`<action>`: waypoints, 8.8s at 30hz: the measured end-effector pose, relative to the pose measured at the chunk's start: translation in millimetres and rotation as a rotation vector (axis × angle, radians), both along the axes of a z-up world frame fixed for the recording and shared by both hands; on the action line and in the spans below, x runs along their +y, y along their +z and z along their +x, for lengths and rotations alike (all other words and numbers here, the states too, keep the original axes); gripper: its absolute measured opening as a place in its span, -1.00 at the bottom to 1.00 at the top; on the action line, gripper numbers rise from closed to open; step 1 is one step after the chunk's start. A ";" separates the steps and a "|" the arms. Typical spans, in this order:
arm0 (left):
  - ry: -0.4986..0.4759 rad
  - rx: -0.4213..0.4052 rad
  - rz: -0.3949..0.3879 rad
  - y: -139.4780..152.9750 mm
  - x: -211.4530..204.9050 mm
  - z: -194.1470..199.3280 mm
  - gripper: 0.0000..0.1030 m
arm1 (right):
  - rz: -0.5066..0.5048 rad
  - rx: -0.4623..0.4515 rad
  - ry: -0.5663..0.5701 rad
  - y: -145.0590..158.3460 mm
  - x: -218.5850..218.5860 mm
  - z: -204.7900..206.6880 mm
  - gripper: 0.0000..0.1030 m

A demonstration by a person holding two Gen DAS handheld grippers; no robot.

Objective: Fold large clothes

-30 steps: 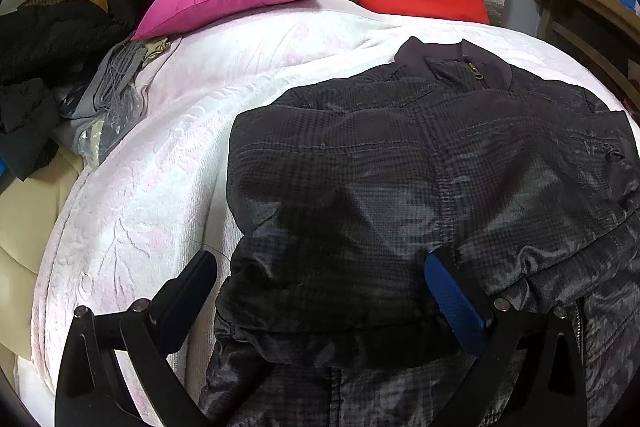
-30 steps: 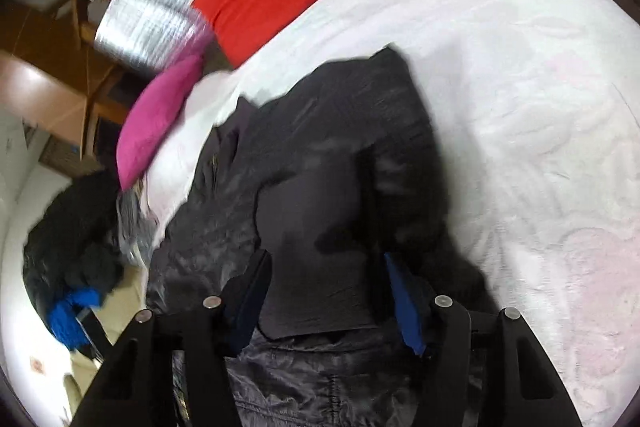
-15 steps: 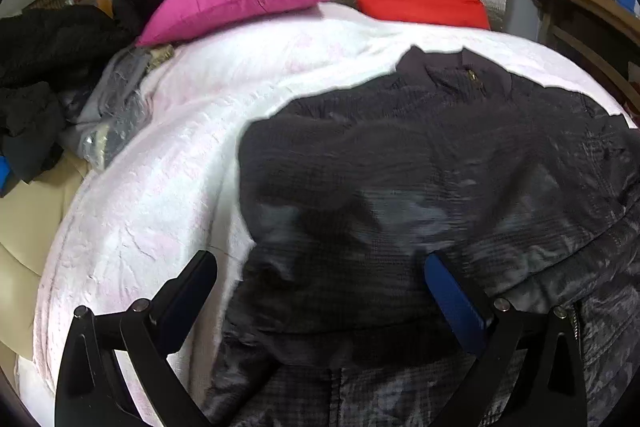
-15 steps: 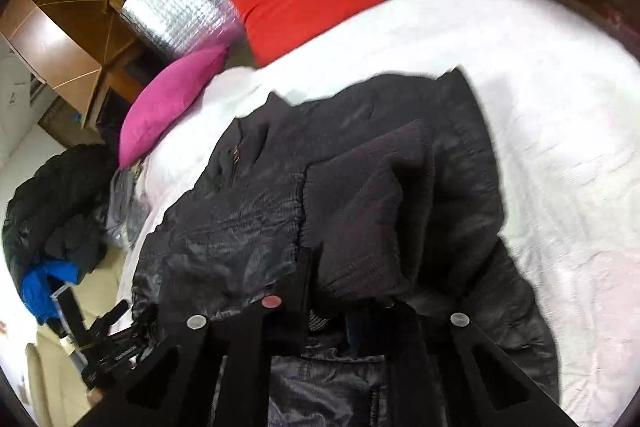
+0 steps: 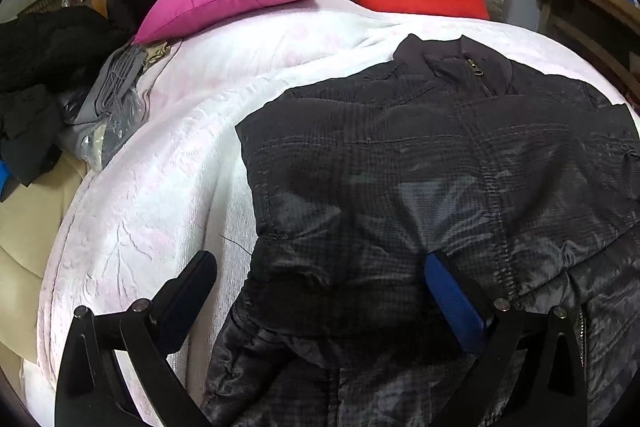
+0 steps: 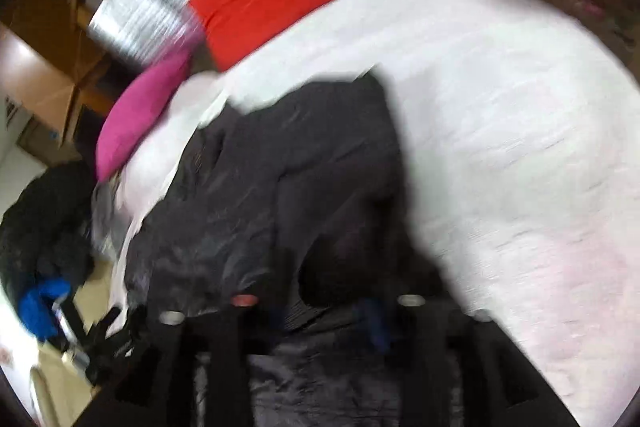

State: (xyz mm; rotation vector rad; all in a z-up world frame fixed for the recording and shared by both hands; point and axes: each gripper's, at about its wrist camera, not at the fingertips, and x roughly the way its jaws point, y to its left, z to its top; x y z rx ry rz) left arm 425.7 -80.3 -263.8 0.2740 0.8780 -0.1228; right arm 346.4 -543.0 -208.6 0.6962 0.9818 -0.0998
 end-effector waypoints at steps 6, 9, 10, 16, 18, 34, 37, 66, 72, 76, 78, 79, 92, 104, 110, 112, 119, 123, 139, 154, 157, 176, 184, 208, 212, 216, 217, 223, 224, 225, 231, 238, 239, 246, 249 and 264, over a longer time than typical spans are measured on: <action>0.019 -0.005 0.009 -1.4 -2.1 -2.6 1.00 | -0.128 -0.230 -0.107 39.5 -0.4 -20.9 0.56; 0.022 -0.012 0.014 -2.7 -4.1 -4.8 1.00 | -0.253 -0.244 -0.025 44.2 32.1 -9.2 0.50; 0.021 -0.016 0.019 -3.0 -4.8 -5.1 1.00 | -0.287 -0.240 0.002 43.7 42.8 -5.3 0.36; 0.029 -0.028 0.027 -5.3 -5.4 -5.8 1.00 | -0.361 -0.079 0.119 10.3 80.7 17.8 0.22; 0.032 -0.027 0.028 -6.6 -7.1 -6.4 1.00 | -0.375 0.047 0.138 -14.7 81.8 26.9 0.22; -0.051 0.046 -0.009 -6.2 -5.0 -1.4 1.00 | -0.463 0.026 0.033 -23.1 96.3 27.7 -0.22; -0.042 0.045 -0.031 3.0 1.5 -4.1 1.00 | -0.486 -0.009 0.057 -13.0 105.1 18.1 -0.21; 0.009 -0.004 -0.063 -22.1 115.5 -279.3 1.00 | -0.225 0.150 0.123 -7.3 101.3 -252.0 0.38; 0.067 0.076 -0.129 -28.8 128.2 -281.2 1.00 | -0.210 0.200 0.137 -32.1 110.6 -255.3 0.38; 0.141 0.128 -0.155 -38.6 142.2 -275.3 1.00 | -0.163 0.209 0.129 -45.5 110.7 -243.7 0.38; 0.172 0.173 -0.185 -45.9 150.3 -271.3 1.00 | -0.141 0.209 0.129 -52.4 113.8 -241.0 0.38; 0.181 0.187 -0.195 -48.6 153.0 -270.5 1.00 | -0.139 0.204 0.124 -55.0 115.3 -240.9 0.38; 0.133 0.287 -0.335 -69.6 156.0 -272.0 0.36 | -0.124 0.113 0.163 -37.7 127.0 -250.8 -0.28; 0.006 0.401 -0.382 -93.3 133.8 -272.1 -0.41 | -0.093 0.148 0.202 -64.9 129.9 -238.9 0.09; -0.061 0.299 -0.399 -56.8 133.4 -286.6 -0.83 | -0.148 0.089 0.247 -32.5 138.3 -245.6 -0.43; -0.095 0.263 -0.412 -41.3 137.3 -295.6 -0.84 | -0.143 0.055 0.245 -20.4 136.5 -244.2 -0.50; -0.216 0.064 -0.492 33.1 148.1 -309.7 -0.84 | -0.029 -0.105 0.227 17.0 121.7 -245.9 -0.58; -0.214 0.049 -0.542 46.1 156.1 -303.0 -0.84 | 0.062 -0.138 0.208 17.7 111.6 -252.5 -0.62; -0.171 -0.039 -0.643 136.2 159.2 -190.6 -0.83 | 0.210 -0.376 0.138 99.3 63.2 -181.0 -0.70; -0.056 0.050 -0.595 131.0 81.5 109.4 -0.83 | 0.162 -0.346 0.001 71.1 17.5 117.7 -0.71; -0.017 0.118 -0.551 87.9 62.4 151.8 -0.83 | 0.170 -0.265 -0.036 25.3 8.2 162.6 -0.71; 0.053 0.046 -0.683 80.2 91.7 124.5 0.60 | 0.271 -0.296 -0.072 5.9 -12.2 162.2 0.65; 0.143 -0.018 -0.694 84.6 112.6 13.9 0.60 | 0.066 -0.310 -0.070 54.7 -2.3 88.3 0.66; 0.179 0.102 -0.520 45.3 120.7 -12.1 0.61 | 0.068 -0.118 -0.043 28.2 -28.7 17.2 0.66; 0.142 0.066 -0.521 57.7 104.9 -36.4 0.61 | 0.044 -0.192 -0.033 55.7 -5.6 1.7 0.66; 0.086 0.108 -0.578 57.1 87.7 -67.6 0.61 | 0.209 -0.240 -0.008 54.7 18.9 -26.4 0.66; 0.082 0.117 -0.589 55.4 86.3 -74.3 0.61 | 0.254 -0.227 -0.007 48.7 26.2 -33.7 0.66; 0.117 0.279 -0.715 19.2 81.2 -101.6 0.67 | 0.436 -0.128 -0.059 8.8 52.4 -63.3 0.66; 0.132 0.299 -0.735 14.2 81.9 -101.1 0.67 | 0.460 -0.109 -0.091 -0.1 51.8 -66.3 0.66; 0.158 0.310 -0.757 9.4 83.4 -99.4 0.67 | 0.485 -0.087 -0.125 -8.6 50.0 -68.5 0.66; 0.267 0.340 -0.829 -9.3 94.8 -81.9 0.67 | 0.556 -0.072 -0.293 -34.3 31.4 -71.4 0.66; 0.364 0.340 -0.937 -30.7 100.3 -69.4 0.67 | 0.582 -0.097 -0.335 -45.1 23.0 -60.9 0.66; 0.371 0.321 -0.949 -30.0 100.3 -68.2 0.67 | 0.585 -0.107 -0.343 -46.7 21.9 -61.0 0.66; 0.399 0.294 -1.095 -39.0 106.1 -61.2 0.67 | 0.588 -0.150 -0.369 -53.0 16.6 -51.2 0.68; 0.398 0.276 -1.129 -38.9 108.6 -59.1 0.67 | 0.580 -0.174 -0.369 -50.0 18.1 -43.7 0.68; 0.428 0.233 -1.061 -33.1 95.7 -39.5 0.03 | 0.366 -0.114 -0.355 -44.5 35.0 -15.2 0.38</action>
